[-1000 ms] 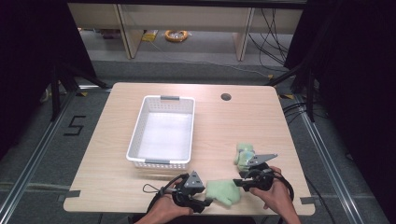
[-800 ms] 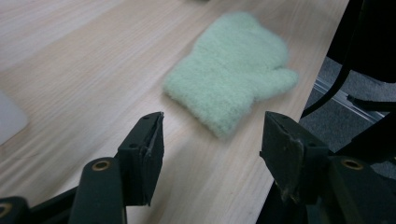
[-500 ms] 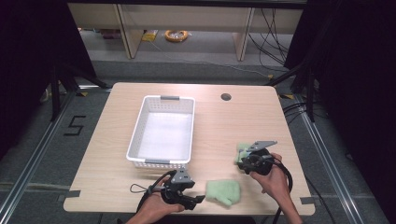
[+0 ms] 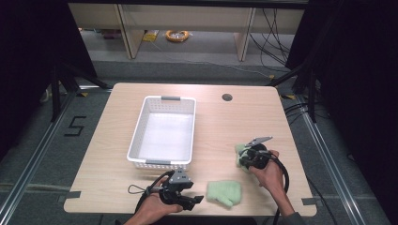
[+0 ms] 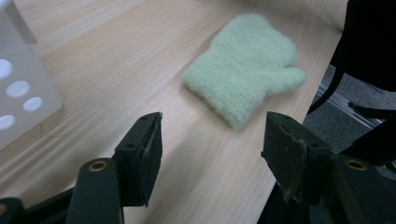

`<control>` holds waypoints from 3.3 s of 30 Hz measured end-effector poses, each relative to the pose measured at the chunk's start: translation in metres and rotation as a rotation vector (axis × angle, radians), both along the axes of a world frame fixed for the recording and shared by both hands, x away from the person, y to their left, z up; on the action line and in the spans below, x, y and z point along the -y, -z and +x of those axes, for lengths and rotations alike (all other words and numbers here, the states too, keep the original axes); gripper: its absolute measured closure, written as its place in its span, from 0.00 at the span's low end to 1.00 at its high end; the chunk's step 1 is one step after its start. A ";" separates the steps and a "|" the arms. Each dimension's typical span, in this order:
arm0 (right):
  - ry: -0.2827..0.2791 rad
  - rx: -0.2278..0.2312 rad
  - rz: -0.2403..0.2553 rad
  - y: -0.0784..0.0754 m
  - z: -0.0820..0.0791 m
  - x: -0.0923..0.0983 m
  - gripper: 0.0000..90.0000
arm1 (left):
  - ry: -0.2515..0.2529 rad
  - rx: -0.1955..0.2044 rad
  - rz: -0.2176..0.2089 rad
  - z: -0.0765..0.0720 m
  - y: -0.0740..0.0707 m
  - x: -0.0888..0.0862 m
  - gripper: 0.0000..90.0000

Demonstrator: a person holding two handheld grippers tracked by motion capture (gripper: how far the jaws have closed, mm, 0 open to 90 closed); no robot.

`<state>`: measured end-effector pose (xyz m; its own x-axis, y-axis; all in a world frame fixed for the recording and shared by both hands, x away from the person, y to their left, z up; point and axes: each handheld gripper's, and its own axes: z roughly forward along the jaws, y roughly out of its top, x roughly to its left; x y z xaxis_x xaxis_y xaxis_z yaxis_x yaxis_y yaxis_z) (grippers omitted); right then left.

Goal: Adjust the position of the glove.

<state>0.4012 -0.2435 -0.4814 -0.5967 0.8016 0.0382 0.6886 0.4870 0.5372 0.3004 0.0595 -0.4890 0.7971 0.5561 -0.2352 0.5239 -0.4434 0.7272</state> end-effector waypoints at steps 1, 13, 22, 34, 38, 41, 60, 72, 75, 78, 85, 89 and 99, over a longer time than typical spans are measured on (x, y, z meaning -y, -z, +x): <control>-0.047 0.052 0.008 0.002 -0.001 0.002 0.97 | 0.012 0.006 -0.003 0.000 0.000 0.000 0.42; -0.313 0.052 0.066 -0.015 -0.036 0.017 0.98 | 0.009 0.001 -0.002 0.001 0.001 -0.001 0.42; -0.275 0.016 0.067 -0.009 -0.041 0.040 0.87 | 0.017 -0.004 0.007 0.000 0.002 0.000 0.42; -0.149 0.068 0.004 -0.018 -0.043 0.054 0.77 | 0.023 0.001 0.007 0.000 0.002 0.000 0.42; -0.159 0.079 -0.041 -0.021 -0.038 0.043 0.72 | 0.020 -0.001 0.004 0.001 0.002 0.000 0.42; -0.164 0.072 -0.047 -0.015 -0.031 0.032 0.69 | 0.018 0.000 0.002 0.001 0.002 0.000 0.42; -0.148 0.003 -0.034 0.003 -0.017 0.029 0.95 | 0.009 -0.007 -0.003 0.003 0.000 -0.004 0.42; -0.190 0.124 0.047 -0.049 -0.043 0.027 0.95 | -0.020 -0.021 -0.027 0.005 -0.001 -0.006 0.42; -0.218 0.141 0.054 -0.056 -0.051 0.021 0.95 | -0.008 -0.010 -0.015 0.005 -0.001 -0.007 0.42; -0.235 0.139 0.071 -0.058 -0.059 0.015 0.95 | -0.020 -0.011 -0.014 0.006 -0.001 -0.008 0.41; -0.275 0.148 0.070 -0.061 -0.072 0.002 0.95 | -0.044 -0.009 -0.016 0.007 -0.004 -0.014 0.33; -0.297 0.142 0.076 -0.058 -0.079 -0.009 0.95 | -0.061 -0.019 -0.016 0.008 -0.004 -0.017 0.30; -0.359 0.100 0.079 -0.045 -0.090 -0.034 0.95 | -0.075 -0.028 -0.021 0.007 -0.003 -0.021 0.30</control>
<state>0.3113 -0.2090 -0.4364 -0.8432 0.5373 0.0190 0.4239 0.6425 0.6383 0.3075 0.0800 -0.4859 0.7467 0.6084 -0.2689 0.5749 -0.3869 0.7210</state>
